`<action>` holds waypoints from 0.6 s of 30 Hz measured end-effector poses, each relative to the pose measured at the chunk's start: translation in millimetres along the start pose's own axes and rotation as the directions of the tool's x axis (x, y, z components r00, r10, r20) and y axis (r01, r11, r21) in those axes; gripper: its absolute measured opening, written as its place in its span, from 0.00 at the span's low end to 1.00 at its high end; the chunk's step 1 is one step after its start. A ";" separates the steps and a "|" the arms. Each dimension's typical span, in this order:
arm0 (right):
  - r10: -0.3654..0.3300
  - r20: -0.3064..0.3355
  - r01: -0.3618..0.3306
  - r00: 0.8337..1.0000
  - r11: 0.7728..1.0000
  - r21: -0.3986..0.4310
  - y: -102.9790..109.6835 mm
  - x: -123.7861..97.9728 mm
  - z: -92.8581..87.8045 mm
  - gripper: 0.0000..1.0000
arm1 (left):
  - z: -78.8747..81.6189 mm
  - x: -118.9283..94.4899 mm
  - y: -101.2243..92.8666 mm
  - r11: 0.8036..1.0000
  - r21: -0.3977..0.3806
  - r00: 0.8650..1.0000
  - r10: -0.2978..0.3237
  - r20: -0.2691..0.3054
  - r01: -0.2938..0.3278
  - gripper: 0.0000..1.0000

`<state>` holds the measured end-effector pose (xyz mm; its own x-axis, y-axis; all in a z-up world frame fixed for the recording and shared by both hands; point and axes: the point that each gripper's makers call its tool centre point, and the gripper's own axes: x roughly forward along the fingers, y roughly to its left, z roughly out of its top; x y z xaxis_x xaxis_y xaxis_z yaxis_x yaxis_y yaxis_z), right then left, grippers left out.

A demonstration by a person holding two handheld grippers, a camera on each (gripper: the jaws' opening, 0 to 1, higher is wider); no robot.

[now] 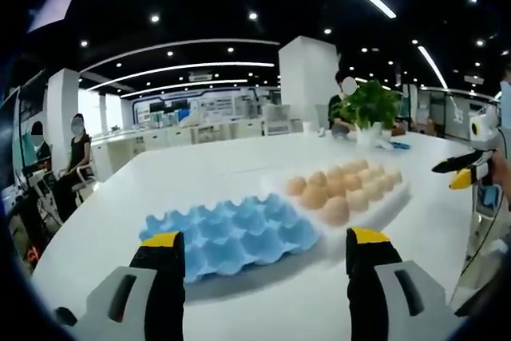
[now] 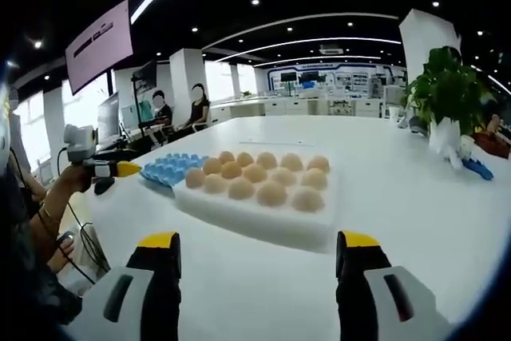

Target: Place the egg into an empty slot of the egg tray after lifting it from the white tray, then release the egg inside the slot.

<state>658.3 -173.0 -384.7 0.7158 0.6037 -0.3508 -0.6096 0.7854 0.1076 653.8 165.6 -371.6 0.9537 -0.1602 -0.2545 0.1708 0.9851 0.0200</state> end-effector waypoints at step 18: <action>-0.005 -0.005 0.005 1.000 1.000 0.007 -1.2 2.5 -0.3 0.82 | 6.6 22.5 -0.7 1.000 0.001 1.000 0.002 -0.002 -0.002 0.78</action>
<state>660.7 -172.5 -385.9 0.7172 0.5989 -0.3563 -0.6036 0.7894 0.1120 676.7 160.8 -370.9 0.9535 -0.1577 -0.2567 0.1687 0.9854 0.0215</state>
